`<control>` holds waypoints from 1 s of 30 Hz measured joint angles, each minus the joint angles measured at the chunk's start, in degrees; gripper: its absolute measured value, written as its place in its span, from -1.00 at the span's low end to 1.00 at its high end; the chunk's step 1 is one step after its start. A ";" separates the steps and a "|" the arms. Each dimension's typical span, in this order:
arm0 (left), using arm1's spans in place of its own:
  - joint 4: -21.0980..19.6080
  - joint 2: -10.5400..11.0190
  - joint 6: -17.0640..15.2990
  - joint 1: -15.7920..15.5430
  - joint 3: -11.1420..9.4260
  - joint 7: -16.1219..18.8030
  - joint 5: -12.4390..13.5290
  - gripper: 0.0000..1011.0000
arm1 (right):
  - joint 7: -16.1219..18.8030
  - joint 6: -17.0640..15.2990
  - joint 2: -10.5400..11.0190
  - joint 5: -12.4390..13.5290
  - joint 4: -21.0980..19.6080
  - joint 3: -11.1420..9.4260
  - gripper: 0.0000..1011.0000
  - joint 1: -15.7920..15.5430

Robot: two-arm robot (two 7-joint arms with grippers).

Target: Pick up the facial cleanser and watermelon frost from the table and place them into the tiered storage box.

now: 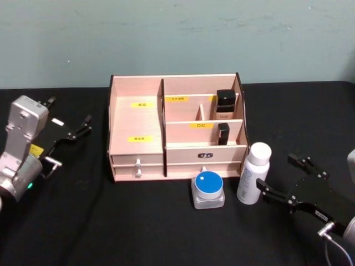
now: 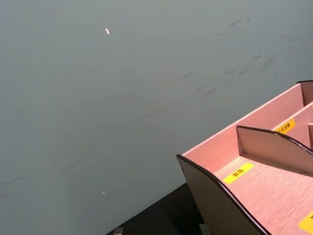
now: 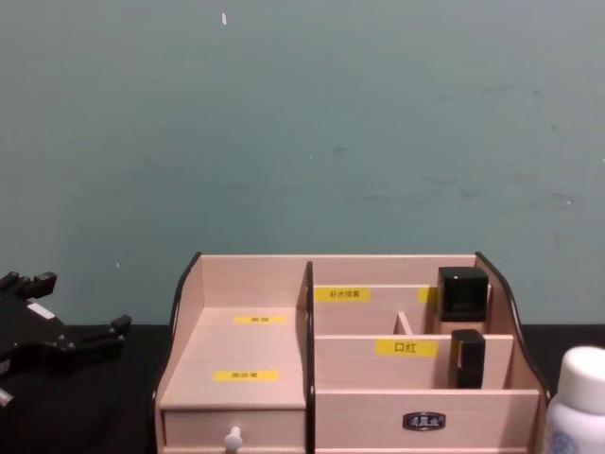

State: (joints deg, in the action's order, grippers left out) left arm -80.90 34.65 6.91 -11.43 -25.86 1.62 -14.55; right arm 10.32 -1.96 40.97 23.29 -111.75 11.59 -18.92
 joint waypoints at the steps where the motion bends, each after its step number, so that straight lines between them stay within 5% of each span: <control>1: 0.00 0.00 0.00 0.00 0.00 0.00 0.00 0.98 | 0.18 -0.04 -0.20 -0.03 0.27 0.07 0.98 0.17; 30: 0.00 0.00 0.00 0.00 0.00 0.00 0.00 0.98 | 6.00 -1.71 -7.81 -3.79 9.75 3.39 0.98 9.39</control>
State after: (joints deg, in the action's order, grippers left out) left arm -80.90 34.65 6.91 -11.43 -25.86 1.62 -14.55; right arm 16.32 -3.68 33.16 19.50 -102.00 14.98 -9.53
